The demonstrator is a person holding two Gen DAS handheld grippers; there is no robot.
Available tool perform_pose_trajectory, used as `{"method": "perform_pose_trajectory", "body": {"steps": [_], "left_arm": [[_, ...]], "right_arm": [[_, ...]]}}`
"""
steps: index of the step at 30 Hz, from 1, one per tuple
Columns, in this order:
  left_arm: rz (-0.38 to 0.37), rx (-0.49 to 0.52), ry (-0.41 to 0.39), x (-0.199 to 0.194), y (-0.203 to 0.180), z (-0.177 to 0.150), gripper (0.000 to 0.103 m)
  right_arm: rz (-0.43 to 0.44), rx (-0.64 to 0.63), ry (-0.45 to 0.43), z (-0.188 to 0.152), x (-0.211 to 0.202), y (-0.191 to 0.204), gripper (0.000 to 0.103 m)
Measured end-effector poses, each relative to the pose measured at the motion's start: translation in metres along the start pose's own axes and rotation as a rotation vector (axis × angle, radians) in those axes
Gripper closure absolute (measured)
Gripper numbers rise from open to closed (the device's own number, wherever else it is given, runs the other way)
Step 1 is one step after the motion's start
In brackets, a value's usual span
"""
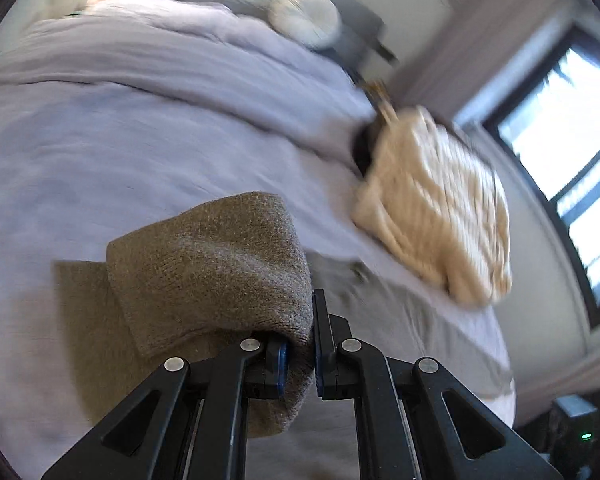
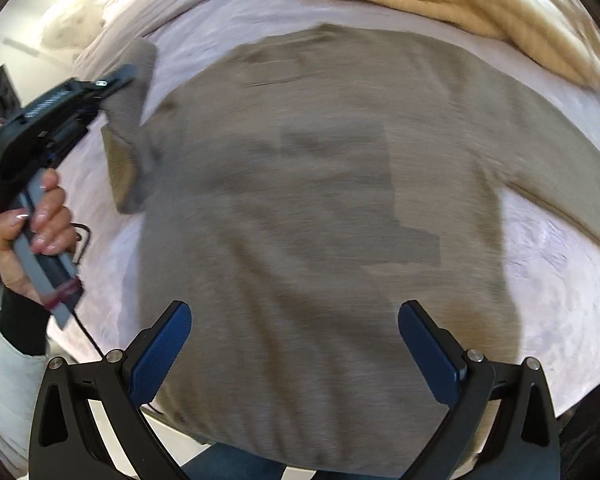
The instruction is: Fold small clothes
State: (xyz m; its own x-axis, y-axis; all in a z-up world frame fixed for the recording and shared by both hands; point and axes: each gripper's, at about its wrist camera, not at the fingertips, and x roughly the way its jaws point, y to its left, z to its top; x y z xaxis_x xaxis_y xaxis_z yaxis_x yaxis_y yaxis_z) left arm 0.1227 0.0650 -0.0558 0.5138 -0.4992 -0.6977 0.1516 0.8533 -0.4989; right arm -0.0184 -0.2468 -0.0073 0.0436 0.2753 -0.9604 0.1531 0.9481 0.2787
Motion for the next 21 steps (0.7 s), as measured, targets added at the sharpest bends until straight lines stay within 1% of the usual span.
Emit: {"method": "perform_pose_trajectory", "body": {"steps": [1, 2, 4, 6, 7, 8, 10, 11, 12, 14, 15, 17, 19, 20, 21], "left_arm": [[0.011, 0.026, 0.027, 0.015, -0.014, -0.005, 0.092], [0.03, 0.055, 0.056, 0.033, -0.026, -0.009, 0.092], [0.086, 0.111, 0.119, 0.065, -0.042, -0.023, 0.091], [0.138, 0.157, 0.187, 0.089, -0.052, -0.038, 0.072], [0.148, 0.161, 0.211, 0.096, -0.053, -0.043, 0.055], [0.161, 0.16, 0.217, 0.095, -0.053, -0.049, 0.046], [0.21, 0.171, 0.207, 0.082, -0.052, -0.056, 0.042], [0.217, 0.174, 0.207, 0.077, -0.05, -0.056, 0.042], [0.227, 0.174, 0.201, 0.063, -0.046, -0.057, 0.042], [0.242, 0.168, 0.182, 0.047, -0.037, -0.055, 0.041], [0.265, 0.16, 0.156, 0.028, -0.027, -0.055, 0.041], [0.302, 0.135, 0.127, 0.011, -0.004, -0.047, 0.041], [0.371, 0.072, 0.106, -0.009, 0.031, -0.04, 0.041], [0.389, 0.054, 0.107, -0.01, 0.04, -0.038, 0.041], [0.432, 0.013, 0.119, -0.014, 0.063, -0.035, 0.041]], "right_arm": [[-0.003, 0.038, 0.004, 0.0, 0.001, -0.016, 0.0], [-0.004, 0.057, 0.007, 0.0, 0.002, -0.022, 0.0], [-0.012, 0.111, 0.016, 0.0, 0.004, -0.042, 0.0], [-0.018, 0.142, 0.024, 0.0, 0.007, -0.055, 0.0], [-0.022, 0.153, 0.026, 0.001, 0.007, -0.059, 0.0], [-0.025, 0.157, 0.025, 0.002, 0.008, -0.061, 0.0], [-0.039, 0.148, 0.016, 0.008, 0.008, -0.061, 0.0], [-0.047, 0.135, 0.011, 0.012, 0.008, -0.059, 0.0], [-0.057, 0.118, 0.008, 0.016, 0.009, -0.054, 0.0], [-0.081, 0.05, 0.002, 0.029, 0.014, -0.038, 0.0], [-0.087, -0.002, -0.013, 0.036, 0.015, -0.029, 0.0], [-0.113, -0.134, -0.056, 0.051, 0.018, 0.0, 0.0], [-0.17, -0.318, -0.105, 0.066, 0.028, 0.044, 0.0], [-0.199, -0.388, -0.124, 0.07, 0.031, 0.06, 0.0], [-0.245, -0.496, -0.162, 0.078, 0.041, 0.088, 0.0]]}}
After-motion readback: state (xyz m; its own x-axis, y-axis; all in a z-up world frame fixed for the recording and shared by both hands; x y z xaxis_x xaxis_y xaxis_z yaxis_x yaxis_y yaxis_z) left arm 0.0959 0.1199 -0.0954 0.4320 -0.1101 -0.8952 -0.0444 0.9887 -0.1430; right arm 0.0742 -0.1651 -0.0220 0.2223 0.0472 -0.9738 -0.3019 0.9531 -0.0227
